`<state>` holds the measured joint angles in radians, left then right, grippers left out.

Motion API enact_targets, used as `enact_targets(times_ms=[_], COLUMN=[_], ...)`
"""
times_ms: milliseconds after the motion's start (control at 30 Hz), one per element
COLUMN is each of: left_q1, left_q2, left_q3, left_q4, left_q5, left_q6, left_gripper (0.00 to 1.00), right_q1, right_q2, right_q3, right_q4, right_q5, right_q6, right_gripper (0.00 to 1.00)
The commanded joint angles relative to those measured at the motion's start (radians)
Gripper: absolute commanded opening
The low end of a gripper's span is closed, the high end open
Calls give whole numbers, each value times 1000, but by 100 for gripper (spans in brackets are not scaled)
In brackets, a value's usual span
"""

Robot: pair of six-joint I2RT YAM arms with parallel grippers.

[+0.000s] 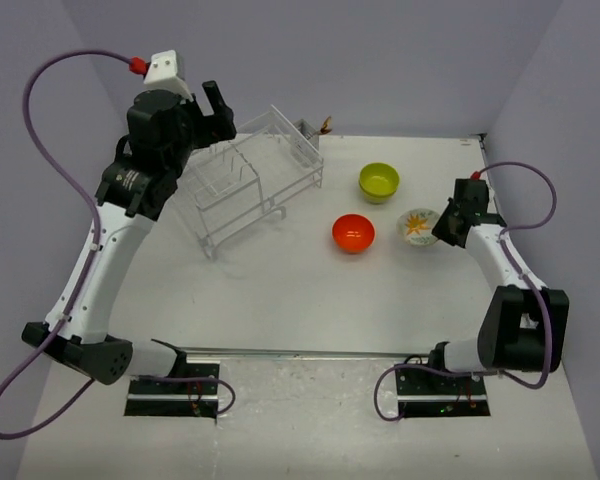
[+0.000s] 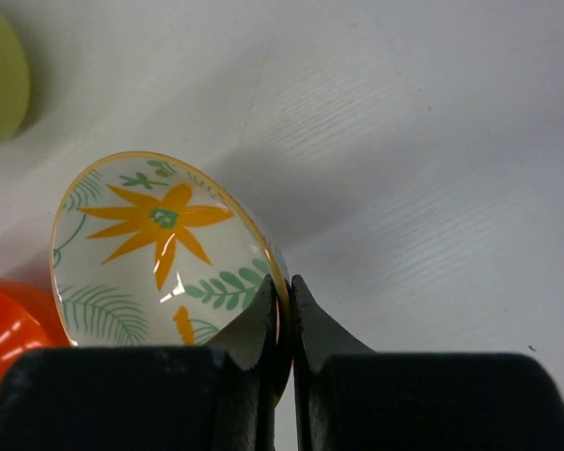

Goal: Unload the bowls from the dish rack

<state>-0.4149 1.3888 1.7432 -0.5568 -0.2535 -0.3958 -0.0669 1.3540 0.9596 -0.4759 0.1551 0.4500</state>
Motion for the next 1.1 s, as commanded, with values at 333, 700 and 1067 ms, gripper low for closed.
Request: enact_targets(times_ms=[333,700,1067], left_q1=[160,198,269], left_q2=[-43,-13,-14], left_q3=[35,-8,-278], left_q4=[-64,-20,230], left_q5=[10,-130,-148], left_q6=[49,-237,-978], left_gripper=[100,100,100], right_q1=[-28,-39,-37], right_q2=[142,-243,-487], right_q3=[-28,-107,-231], right_q4=[218,128,229], right_q5=[-97,21,-370], right_q6=[156,125,89], right_gripper=[31,99,99])
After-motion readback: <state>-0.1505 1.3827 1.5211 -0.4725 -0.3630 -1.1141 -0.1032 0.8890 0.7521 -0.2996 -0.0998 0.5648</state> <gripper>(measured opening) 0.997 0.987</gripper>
